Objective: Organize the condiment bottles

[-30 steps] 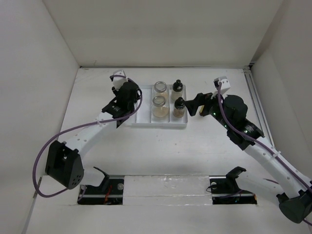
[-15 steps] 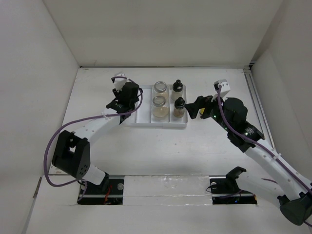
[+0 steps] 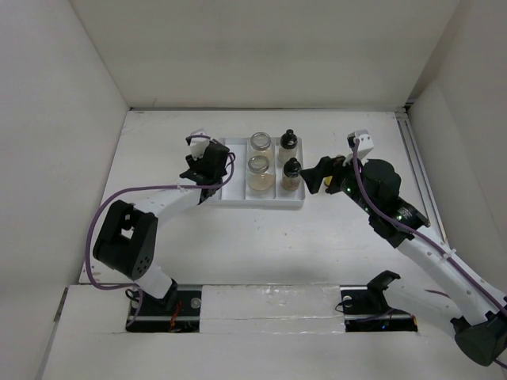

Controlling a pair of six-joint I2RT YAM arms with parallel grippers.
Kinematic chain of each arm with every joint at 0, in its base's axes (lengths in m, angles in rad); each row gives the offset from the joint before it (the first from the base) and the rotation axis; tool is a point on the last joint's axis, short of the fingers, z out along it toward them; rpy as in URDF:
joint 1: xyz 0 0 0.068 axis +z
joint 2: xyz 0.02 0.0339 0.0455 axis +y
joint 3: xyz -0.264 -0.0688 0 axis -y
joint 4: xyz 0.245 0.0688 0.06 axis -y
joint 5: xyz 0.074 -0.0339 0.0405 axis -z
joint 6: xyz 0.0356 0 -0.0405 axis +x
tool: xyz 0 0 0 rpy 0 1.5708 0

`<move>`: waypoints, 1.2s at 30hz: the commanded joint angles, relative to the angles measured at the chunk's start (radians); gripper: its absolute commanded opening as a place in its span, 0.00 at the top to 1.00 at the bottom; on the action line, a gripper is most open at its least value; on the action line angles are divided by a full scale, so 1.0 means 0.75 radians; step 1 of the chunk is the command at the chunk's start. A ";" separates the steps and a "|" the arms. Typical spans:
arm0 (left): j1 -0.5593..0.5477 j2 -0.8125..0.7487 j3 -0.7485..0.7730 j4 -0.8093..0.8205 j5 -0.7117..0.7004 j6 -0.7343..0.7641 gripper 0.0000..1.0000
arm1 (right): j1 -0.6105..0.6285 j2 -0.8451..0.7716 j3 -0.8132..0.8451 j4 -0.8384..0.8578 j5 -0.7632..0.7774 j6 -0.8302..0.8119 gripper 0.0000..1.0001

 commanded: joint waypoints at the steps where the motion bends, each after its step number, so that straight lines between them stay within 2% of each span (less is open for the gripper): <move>1: 0.005 -0.009 -0.017 0.063 -0.023 -0.012 0.56 | 0.014 -0.009 0.001 0.036 0.036 0.010 0.03; 4: 0.005 -0.009 -0.018 0.063 -0.023 -0.028 0.37 | 0.014 -0.009 0.001 0.036 0.052 0.010 0.03; 8: 0.005 -0.111 -0.030 0.051 -0.023 -0.028 0.20 | 0.014 0.016 0.028 0.008 0.144 0.024 0.02; 13: -0.056 -0.309 -0.018 0.051 -0.053 -0.002 0.16 | 0.000 0.016 0.054 -0.048 0.283 0.083 0.02; 15: -0.056 -0.411 -0.003 0.051 -0.003 -0.002 0.16 | 0.000 0.016 0.054 -0.060 0.359 0.095 0.03; 17: -0.056 -0.495 -0.003 0.092 0.051 0.010 0.16 | -0.017 0.001 0.054 -0.081 0.426 0.112 0.08; 18: -0.056 -0.514 -0.003 0.104 0.116 0.027 0.18 | -0.051 -0.011 0.054 -0.113 0.461 0.124 0.14; 19: -0.056 -0.528 -0.003 0.127 0.165 0.043 0.20 | -0.068 -0.011 0.054 -0.125 0.461 0.124 0.21; 20: -0.077 -0.528 0.009 0.141 0.204 0.076 0.22 | -0.084 -0.023 0.054 -0.126 0.461 0.138 0.34; 22: -0.185 -0.496 0.050 0.121 0.135 0.104 0.24 | -0.129 -0.035 0.054 -0.126 0.494 0.138 0.50; 23: -0.234 -0.473 0.074 0.102 0.084 0.117 0.24 | -0.145 -0.013 0.054 -0.126 0.520 0.138 0.52; 25: -0.367 -0.420 0.140 0.072 0.016 0.135 0.24 | -0.223 0.048 0.083 -0.160 0.561 0.138 0.46; 26: -0.404 -0.420 0.152 0.072 0.016 0.135 0.24 | -0.254 0.085 0.124 -0.185 0.561 0.138 0.34; 27: -0.442 -0.406 0.152 0.072 0.004 0.135 0.24 | -0.280 0.148 0.124 -0.197 0.535 0.138 0.31; 30: -0.543 -0.389 0.166 0.141 0.089 0.154 0.24 | -0.323 0.186 0.140 -0.163 0.465 0.159 0.24; 32: -0.616 -0.302 0.230 0.153 0.135 0.194 0.25 | -0.336 0.167 0.124 -0.148 0.451 0.171 0.24; 36: -0.692 -0.056 0.495 0.102 0.222 0.268 0.28 | -0.387 -0.023 0.126 -0.136 0.471 0.216 0.23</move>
